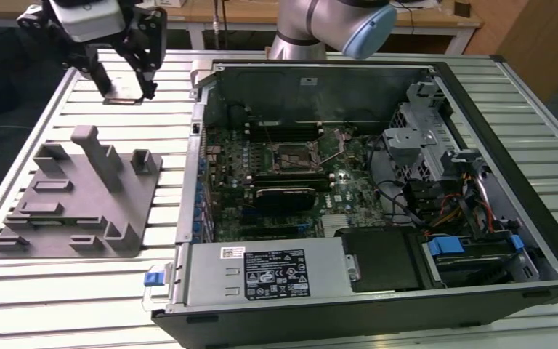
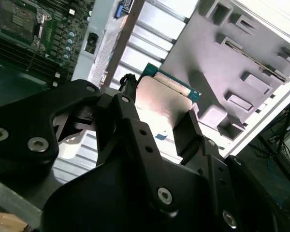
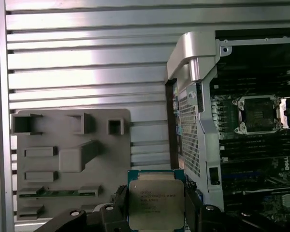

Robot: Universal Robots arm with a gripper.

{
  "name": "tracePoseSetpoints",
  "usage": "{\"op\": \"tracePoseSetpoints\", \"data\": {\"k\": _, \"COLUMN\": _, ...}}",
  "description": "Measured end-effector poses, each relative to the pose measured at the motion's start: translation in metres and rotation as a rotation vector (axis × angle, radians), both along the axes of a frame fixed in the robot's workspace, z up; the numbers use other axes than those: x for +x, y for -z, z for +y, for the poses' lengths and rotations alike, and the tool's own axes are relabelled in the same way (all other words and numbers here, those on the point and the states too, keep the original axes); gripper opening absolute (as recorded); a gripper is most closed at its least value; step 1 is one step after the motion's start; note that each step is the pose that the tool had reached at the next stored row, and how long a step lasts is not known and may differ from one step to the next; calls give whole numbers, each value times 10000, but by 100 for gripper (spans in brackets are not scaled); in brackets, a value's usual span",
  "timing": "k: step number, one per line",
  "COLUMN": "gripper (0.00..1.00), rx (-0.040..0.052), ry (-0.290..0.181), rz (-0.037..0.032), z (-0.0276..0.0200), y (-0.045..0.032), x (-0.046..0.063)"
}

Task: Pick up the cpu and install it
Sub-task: 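Pick up the cpu and move it towards the insertion slot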

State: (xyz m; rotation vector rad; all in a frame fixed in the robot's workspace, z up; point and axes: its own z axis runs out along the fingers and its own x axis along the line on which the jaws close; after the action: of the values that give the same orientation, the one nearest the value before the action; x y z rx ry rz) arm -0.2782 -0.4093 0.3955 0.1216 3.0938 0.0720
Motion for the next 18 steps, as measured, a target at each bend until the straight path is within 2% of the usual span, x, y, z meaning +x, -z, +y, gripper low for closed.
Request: {"op": "tracePoseSetpoints", "data": {"k": 18, "gripper": 55, "rx": 0, "ry": 0, "rz": 1, "z": 1, "y": 33, "x": 450}}
